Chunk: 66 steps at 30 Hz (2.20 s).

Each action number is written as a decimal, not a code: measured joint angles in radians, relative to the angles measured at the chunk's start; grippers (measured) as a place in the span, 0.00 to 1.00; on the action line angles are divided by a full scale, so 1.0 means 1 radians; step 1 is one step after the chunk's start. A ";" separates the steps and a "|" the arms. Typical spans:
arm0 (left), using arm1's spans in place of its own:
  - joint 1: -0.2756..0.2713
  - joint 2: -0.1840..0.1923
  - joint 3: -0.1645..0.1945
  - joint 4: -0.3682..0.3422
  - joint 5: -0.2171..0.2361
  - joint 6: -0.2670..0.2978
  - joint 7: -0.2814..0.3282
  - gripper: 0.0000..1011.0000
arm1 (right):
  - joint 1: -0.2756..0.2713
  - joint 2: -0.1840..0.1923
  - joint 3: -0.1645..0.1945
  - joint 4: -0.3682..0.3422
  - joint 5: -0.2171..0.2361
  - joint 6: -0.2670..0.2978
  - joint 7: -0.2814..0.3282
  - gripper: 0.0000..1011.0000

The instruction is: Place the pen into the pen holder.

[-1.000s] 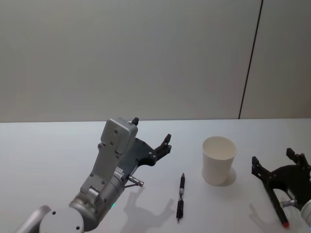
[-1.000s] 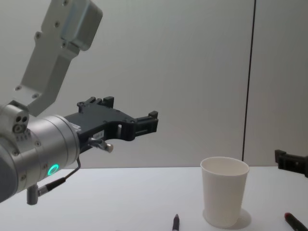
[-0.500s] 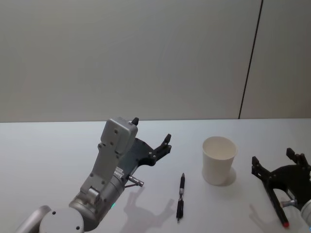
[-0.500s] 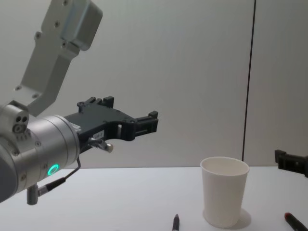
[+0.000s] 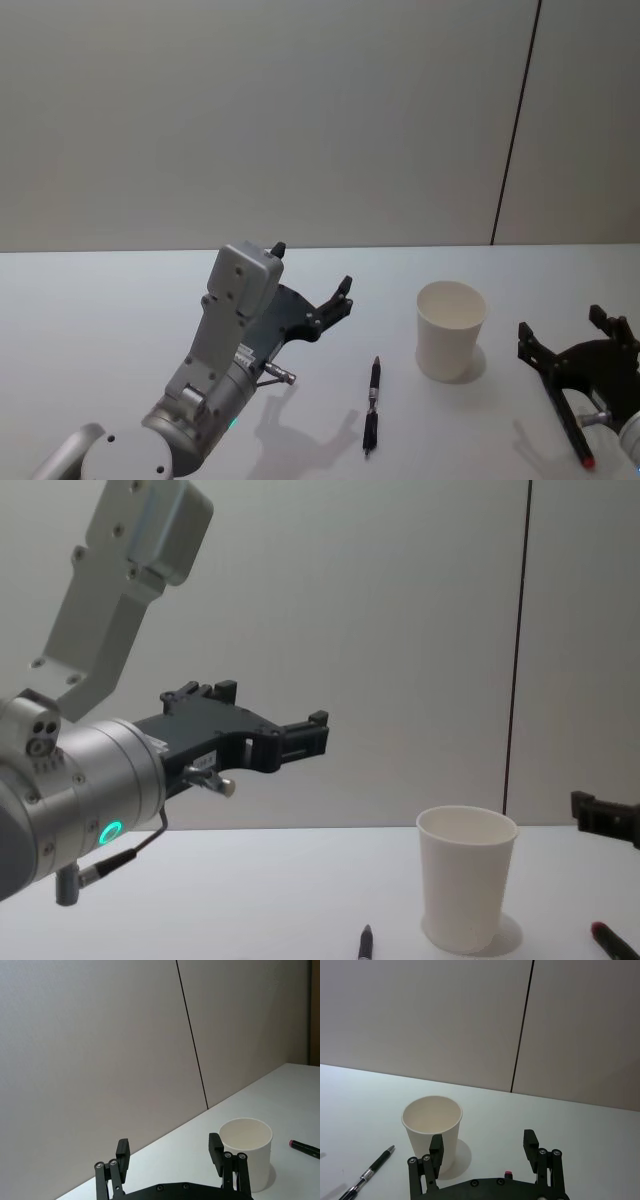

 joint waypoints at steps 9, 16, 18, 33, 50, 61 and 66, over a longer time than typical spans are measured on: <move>0.000 0.000 0.000 0.000 0.000 0.000 0.000 0.99 | 0.000 0.000 0.000 0.000 0.000 0.000 0.000 0.99; 0.000 0.000 0.000 0.000 0.000 0.000 0.000 0.99 | 0.000 0.000 0.000 0.000 0.000 0.000 0.000 0.99; 0.000 0.000 0.000 0.000 0.000 0.000 0.000 0.99 | 0.000 0.000 0.000 0.000 0.000 0.000 0.000 0.99; 0.000 0.000 0.000 0.000 0.000 0.000 0.000 0.99 | -0.001 -0.005 0.005 -0.001 0.003 0.037 -0.020 0.99; 0.000 0.000 0.000 0.000 0.000 0.000 0.000 0.99 | 0.016 -0.019 0.016 0.022 -0.013 0.123 -0.075 0.99; 0.000 0.000 0.000 0.000 0.000 0.000 0.000 0.99 | 0.045 -0.038 0.018 0.055 -0.025 0.194 -0.084 0.99; 0.000 0.000 0.000 0.000 0.000 0.000 0.000 0.99 | 0.065 -0.051 0.018 0.079 -0.029 0.236 -0.087 0.99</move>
